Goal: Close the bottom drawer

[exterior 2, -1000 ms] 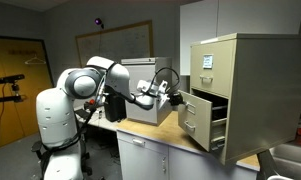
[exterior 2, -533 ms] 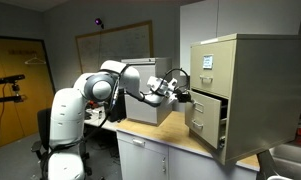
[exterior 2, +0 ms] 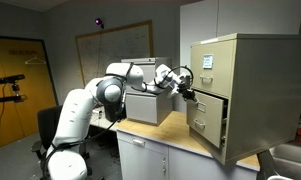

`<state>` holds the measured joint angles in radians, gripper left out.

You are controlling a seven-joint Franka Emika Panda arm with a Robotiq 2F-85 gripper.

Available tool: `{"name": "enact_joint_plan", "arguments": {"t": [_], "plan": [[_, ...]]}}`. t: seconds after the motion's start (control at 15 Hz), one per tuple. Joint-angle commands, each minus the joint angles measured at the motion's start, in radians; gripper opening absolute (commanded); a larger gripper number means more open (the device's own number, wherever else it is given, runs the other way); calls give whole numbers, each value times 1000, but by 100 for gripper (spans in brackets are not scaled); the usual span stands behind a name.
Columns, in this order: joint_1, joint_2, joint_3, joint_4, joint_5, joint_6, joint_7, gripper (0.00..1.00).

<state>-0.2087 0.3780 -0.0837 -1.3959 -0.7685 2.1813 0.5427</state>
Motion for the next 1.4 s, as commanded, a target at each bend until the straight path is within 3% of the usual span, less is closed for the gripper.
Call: {"name": "enact_joint_plan", "arguments": {"t": [0.0,0.27,0.4,0.47,0.53,0.67,0.73,0.93,1.0,1.13,1.33], "plan": [[8,134,-100,243,110,-169,-76,0],[-51,218,-131,394,239,-177,-262,0],[-114,242,-78,449,329,-159,-413,0],[-146,253,-43,475,361,-176,-483,26],[-117,310,-81,498,429,-148,-530,26],[-130,318,-52,485,519,-144,-604,38],[-140,284,-11,427,531,-134,-605,45],[-130,249,-9,356,517,-63,-622,69],[-128,258,-18,359,496,-45,-615,30],[-132,286,-33,390,465,4,-596,34],[-147,371,-49,499,448,50,-567,13]]}}
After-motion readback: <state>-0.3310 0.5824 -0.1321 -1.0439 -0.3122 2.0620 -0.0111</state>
